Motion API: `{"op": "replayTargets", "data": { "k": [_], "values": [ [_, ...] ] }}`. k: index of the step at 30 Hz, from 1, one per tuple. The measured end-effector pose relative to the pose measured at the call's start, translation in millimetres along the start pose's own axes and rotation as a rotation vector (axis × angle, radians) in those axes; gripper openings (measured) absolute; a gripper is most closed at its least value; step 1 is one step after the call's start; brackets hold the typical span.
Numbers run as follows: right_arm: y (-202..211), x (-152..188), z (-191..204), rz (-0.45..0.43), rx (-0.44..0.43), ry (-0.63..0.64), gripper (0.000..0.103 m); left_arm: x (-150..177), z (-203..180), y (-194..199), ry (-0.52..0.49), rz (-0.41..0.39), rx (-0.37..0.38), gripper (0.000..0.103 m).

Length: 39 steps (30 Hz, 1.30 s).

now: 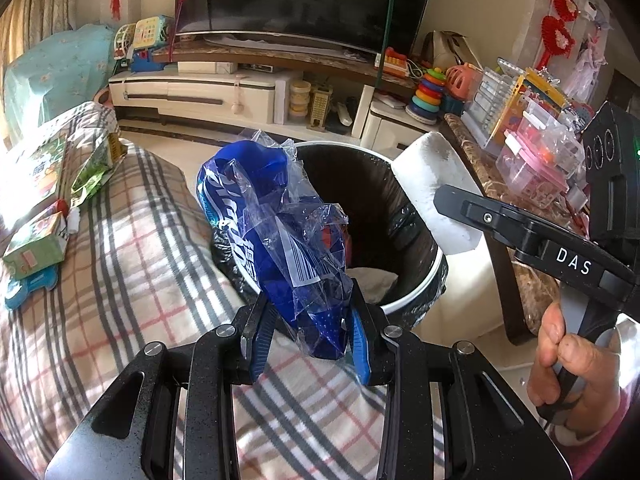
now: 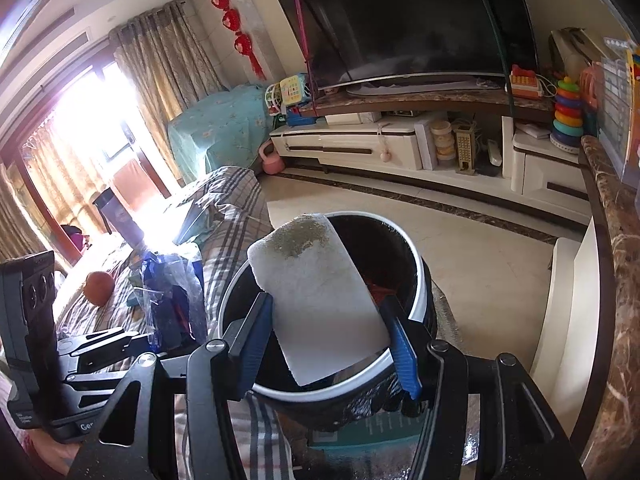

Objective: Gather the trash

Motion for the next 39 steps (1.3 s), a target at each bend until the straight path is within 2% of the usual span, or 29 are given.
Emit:
{"op": "replayTargets", "data": {
  "k": [32,34,37,38,39],
  "values": [
    [-38,-18,-12,0.053,0.031,-0.003,0.059,-18,7,-34,0.025,0.040,0.009,0.033],
    [-39,-19,-13,0.052,0.031,-0.006,0.060,-18,8,-35,0.028,0.040,0.011,0.036],
    [-41,-21,-13,0.056,0.023,-0.015,0.064,-19,10,-35,0.041,0.037,0.020,0.056],
    [-42,-22,-13,0.060,0.022,-0.019,0.069,-19,11,-34,0.044,0.032,0.017,0.066],
    [-43,-22,-14,0.063,0.017,-0.023,0.075,-19,11,-32,0.045,0.025,0.015,0.070]
  ]
}}
Point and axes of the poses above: each gripper's, at about its wrist camera, not at the fingertips, and y roughly against the way its jaws point, z to its left, x to its underside, the point moved 2 cm from there along -y, roughly the way its jaws point, and after that the axes turned 7 degrees about -y, right-handed, at the moved point
